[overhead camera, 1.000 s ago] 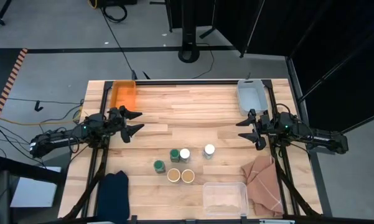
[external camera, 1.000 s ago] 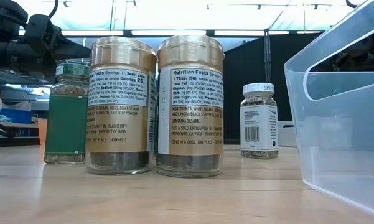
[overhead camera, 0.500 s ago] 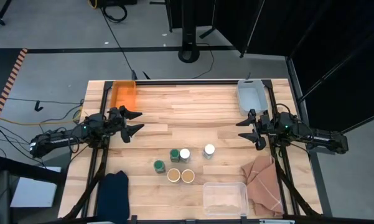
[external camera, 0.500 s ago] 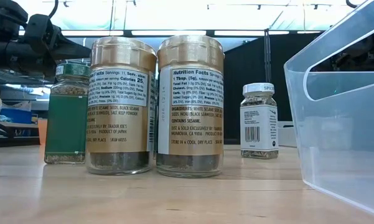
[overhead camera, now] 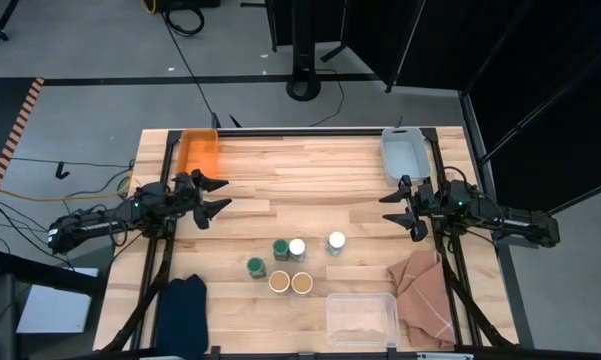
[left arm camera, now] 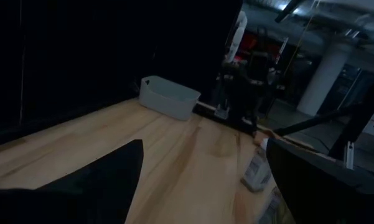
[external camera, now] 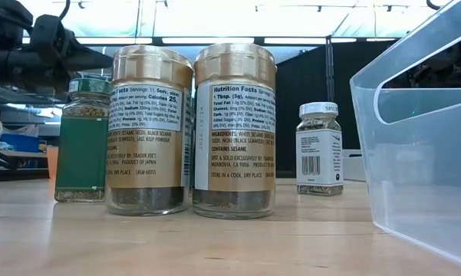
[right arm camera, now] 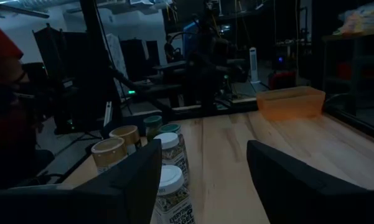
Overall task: Sort spices by type
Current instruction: Put the left green seasoning bottle into the orange bin
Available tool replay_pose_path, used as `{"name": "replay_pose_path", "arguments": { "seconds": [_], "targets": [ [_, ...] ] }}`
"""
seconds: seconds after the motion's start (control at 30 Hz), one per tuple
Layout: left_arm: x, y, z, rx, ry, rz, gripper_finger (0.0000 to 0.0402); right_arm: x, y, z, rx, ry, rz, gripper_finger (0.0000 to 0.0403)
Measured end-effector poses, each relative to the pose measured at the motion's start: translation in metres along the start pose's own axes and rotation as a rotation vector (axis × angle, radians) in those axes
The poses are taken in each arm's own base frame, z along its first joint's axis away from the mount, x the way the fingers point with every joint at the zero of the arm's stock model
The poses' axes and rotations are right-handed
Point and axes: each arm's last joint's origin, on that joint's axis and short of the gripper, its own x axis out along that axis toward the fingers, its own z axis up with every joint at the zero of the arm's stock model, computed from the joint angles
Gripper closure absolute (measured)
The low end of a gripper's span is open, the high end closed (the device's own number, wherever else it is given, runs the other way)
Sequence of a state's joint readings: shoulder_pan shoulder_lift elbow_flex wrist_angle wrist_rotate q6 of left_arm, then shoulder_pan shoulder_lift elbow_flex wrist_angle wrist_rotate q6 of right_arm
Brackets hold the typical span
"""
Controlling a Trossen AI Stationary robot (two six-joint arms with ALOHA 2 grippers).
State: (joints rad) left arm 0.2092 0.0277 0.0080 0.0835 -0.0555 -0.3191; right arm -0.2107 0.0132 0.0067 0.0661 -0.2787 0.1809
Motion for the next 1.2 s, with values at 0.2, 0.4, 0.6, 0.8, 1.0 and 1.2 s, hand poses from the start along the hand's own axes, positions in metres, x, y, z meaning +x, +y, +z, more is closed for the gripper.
{"name": "replay_pose_path", "arguments": {
  "seconds": [0.2, 0.4, 0.6, 0.8, 1.0, 1.2],
  "targets": [
    [-0.001, -0.004, 0.013, -0.009, -0.139, -0.046, 0.0055, 0.000, 0.000, 0.000, 0.000, 0.000, 0.000, 0.0160],
    [-0.006, -0.009, 0.032, -0.028, -0.342, -0.064, 0.0055, 0.000, 0.000, 0.000, 0.000, 0.000, 0.000, 0.0160],
    [-0.010, -0.005, 0.041, -0.069, -0.500, 0.133, 0.0055, 0.000, 0.000, 0.000, 0.000, 0.000, 0.000, 0.0160],
    [-0.019, -0.007, 0.055, -0.141, -0.674, 0.136, 0.0055, 0.000, 0.000, 0.000, 0.000, 0.000, 0.000, 0.0160],
    [-0.026, -0.011, 0.063, -0.210, -0.773, 0.012, 0.0055, 0.000, 0.000, 0.000, 0.000, 0.000, 0.000, 0.0160],
    [-0.028, -0.011, 0.067, -0.365, -0.807, -0.036, 0.0055, 0.000, 0.000, 0.000, 0.000, 0.000, 0.000, 0.0160]
  ]
}}
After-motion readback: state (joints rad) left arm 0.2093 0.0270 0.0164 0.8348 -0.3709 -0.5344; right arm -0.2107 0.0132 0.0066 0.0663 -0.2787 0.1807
